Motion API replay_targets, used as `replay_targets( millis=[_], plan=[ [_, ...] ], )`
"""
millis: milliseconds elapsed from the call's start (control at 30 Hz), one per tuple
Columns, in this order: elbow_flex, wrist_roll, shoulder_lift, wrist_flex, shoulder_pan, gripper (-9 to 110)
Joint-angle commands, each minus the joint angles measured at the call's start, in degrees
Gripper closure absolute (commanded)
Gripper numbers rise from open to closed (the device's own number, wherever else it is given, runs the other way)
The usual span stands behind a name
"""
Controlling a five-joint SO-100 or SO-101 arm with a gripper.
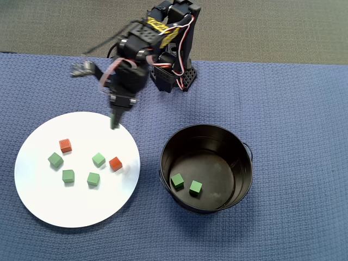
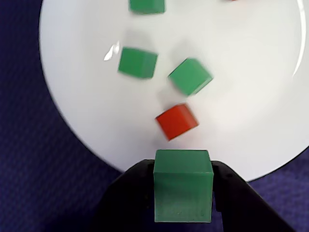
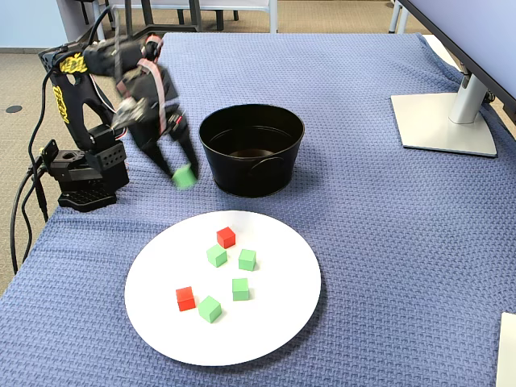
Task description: Pick up the green cubes from the white plate and place them in the black recipient
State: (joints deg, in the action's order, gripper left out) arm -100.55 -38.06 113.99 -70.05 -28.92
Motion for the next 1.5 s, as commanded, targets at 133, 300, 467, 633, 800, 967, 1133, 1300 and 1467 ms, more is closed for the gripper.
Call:
replay_targets(
  millis=[133, 300, 467, 633, 800, 967, 1133, 1300, 1467],
  plan=[
    [-2.6, 15.0, 5.9, 0.7, 21.7, 102],
    [-4.0, 22.1, 5.4, 2.2, 33.0, 102],
    [-3.2, 26.1, 1.3, 6.2, 38.4, 102],
    [-2.3, 22.7, -2.0, 7.5, 40.3, 69],
    [0.7, 21.1, -1.1, 5.9, 36.1, 69],
    [5.1, 18.8, 1.3, 2.5, 26.9, 78],
    [4.5, 8.7, 2.2, 1.9, 12.0, 89],
    [5.3, 5.2, -6.1, 9.8, -2.3, 101],
    [8.8, 6.1, -18.5, 17.3, -12.5, 101]
  ],
)
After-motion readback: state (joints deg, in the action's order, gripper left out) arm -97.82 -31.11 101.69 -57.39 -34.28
